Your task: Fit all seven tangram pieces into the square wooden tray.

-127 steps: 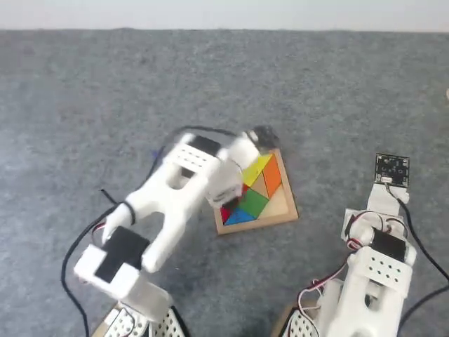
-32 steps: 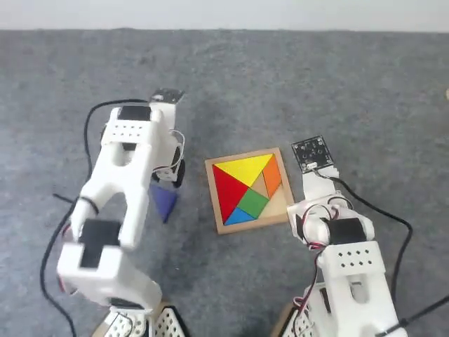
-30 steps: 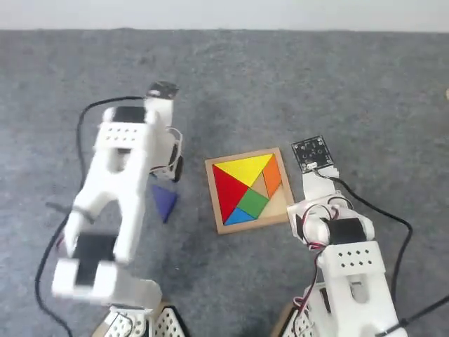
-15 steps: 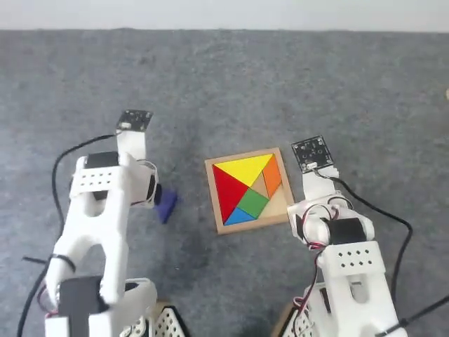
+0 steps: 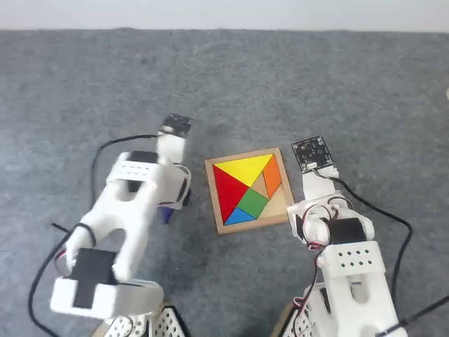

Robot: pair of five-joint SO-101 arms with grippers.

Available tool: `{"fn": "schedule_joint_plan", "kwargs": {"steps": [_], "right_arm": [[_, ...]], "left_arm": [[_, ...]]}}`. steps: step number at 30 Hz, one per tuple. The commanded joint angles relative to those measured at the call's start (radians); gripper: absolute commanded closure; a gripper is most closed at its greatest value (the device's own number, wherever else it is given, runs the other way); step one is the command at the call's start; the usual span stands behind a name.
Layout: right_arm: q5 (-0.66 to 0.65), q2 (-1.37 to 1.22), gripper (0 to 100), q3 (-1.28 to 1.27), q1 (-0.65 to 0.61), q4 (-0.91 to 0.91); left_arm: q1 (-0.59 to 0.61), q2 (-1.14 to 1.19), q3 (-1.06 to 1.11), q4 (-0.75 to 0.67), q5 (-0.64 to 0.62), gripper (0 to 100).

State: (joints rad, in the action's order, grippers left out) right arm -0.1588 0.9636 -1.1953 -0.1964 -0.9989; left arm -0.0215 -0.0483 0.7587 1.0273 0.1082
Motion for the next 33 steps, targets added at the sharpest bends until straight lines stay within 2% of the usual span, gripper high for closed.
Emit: {"fn": "schedule_joint_plan", "kwargs": {"steps": [1, 6, 14, 26, 29, 33], "right_arm": [[0.011, 0.018, 96.4, 0.006, 0.008, 0.019], [0.011, 0.016, 96.4, 0.006, 0.008, 0.031], [0.009, 0.016, 96.4, 0.005, 0.008, 0.031], [0.006, 0.016, 96.4, 0.005, 0.008, 0.033], [0.005, 0.016, 96.4, 0.005, 0.008, 0.033], [0.005, 0.016, 96.4, 0.005, 0.008, 0.033]], "left_arm": [[-0.037, 0.017, 0.005, -0.006, -0.008, 86], [-0.037, 0.015, -0.001, -0.005, 0.015, 86], [0.140, 0.015, -0.093, 0.107, 0.048, 86], [0.311, 0.015, -0.153, 0.117, 0.132, 86], [0.351, 0.015, -0.196, 0.149, 0.186, 86], [0.445, 0.021, -0.266, 0.150, 0.186, 86]]}}
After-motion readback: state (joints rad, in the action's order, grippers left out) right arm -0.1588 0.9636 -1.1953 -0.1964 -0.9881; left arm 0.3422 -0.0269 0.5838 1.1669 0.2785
